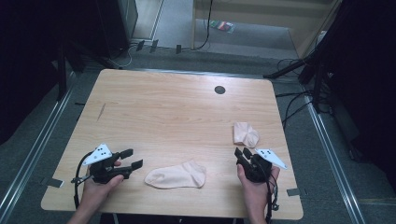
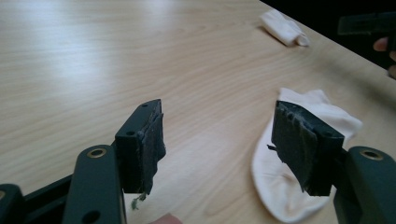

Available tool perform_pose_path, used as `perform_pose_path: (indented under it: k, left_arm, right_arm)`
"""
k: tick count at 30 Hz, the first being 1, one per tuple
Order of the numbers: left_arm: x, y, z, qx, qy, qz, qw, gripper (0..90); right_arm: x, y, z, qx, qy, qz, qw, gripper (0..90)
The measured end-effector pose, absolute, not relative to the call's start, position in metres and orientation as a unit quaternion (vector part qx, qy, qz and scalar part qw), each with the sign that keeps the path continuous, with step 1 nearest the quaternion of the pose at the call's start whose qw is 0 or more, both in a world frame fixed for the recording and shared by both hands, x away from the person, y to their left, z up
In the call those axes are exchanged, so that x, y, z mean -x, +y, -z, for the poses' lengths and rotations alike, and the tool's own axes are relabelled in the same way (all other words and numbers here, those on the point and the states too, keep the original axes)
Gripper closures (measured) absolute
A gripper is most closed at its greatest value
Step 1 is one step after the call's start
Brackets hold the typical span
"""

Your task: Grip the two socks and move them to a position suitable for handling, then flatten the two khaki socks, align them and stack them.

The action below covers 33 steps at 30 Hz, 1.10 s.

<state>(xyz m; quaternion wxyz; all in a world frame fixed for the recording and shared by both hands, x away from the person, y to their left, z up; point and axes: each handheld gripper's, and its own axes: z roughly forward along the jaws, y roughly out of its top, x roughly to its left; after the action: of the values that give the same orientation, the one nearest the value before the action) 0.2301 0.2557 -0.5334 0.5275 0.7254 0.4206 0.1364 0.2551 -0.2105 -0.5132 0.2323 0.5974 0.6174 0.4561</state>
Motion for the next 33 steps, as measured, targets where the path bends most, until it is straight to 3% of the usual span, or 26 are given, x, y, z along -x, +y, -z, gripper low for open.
perform_pose_path:
  k: [3,8,12,17,21,33]
  left_arm:
    - [-0.236,0.267,0.535,-0.713,0.445,-0.152,0.52,30.5]
    - [-0.243,0.277,0.537,-0.694,0.484,-0.176,0.502,14.1]
    - [-0.245,0.283,0.539,-0.687,0.496,-0.188,0.496,9.7]
    - [-0.247,0.287,0.545,-0.683,0.507,-0.193,0.489,10.1]
    - [-0.248,0.287,0.548,-0.682,0.511,-0.189,0.489,11.7]
    - [-0.249,0.282,0.55,-0.69,0.511,-0.186,0.477,14.1]
  right_arm:
    - [-0.266,-0.218,0.513,-0.605,0.611,-0.451,0.239,63.7]
    - [-0.284,-0.235,0.514,-0.613,0.61,-0.437,0.247,56.8]
    - [-0.301,-0.25,0.516,-0.624,0.608,-0.42,0.255,53.5]
    - [-0.319,-0.265,0.519,-0.639,0.604,-0.391,0.273,57.2]
    - [-0.331,-0.273,0.522,-0.647,0.601,-0.389,0.262,56.8]
    - [-0.356,-0.27,0.545,-0.66,0.614,-0.371,0.225,47.9]
